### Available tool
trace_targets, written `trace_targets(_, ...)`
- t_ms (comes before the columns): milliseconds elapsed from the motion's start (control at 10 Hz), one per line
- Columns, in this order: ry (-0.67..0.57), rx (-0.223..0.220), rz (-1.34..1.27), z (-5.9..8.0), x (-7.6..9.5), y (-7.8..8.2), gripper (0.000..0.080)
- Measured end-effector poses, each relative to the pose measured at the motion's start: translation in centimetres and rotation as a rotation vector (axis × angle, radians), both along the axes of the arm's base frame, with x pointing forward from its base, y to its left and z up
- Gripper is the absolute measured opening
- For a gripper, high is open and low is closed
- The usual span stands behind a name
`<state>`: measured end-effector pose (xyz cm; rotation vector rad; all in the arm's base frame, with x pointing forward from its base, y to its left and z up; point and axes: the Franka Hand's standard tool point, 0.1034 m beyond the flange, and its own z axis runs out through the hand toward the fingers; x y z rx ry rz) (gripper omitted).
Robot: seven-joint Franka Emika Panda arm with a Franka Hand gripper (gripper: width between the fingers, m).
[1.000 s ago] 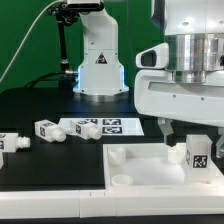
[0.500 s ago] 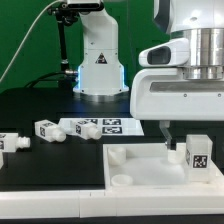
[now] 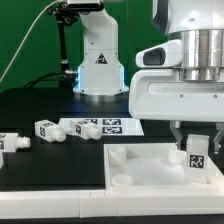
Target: Assemble one leg
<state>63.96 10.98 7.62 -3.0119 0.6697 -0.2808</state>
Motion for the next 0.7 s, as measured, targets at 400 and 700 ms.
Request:
trace_targets(400, 0.009, 0.081, -0.537, -0.04, -0.19, -0.41, 0.0284)
trace_targets(700, 0.023, 0.209, -1.083, -0.08, -0.44, -0.53, 0.0285)
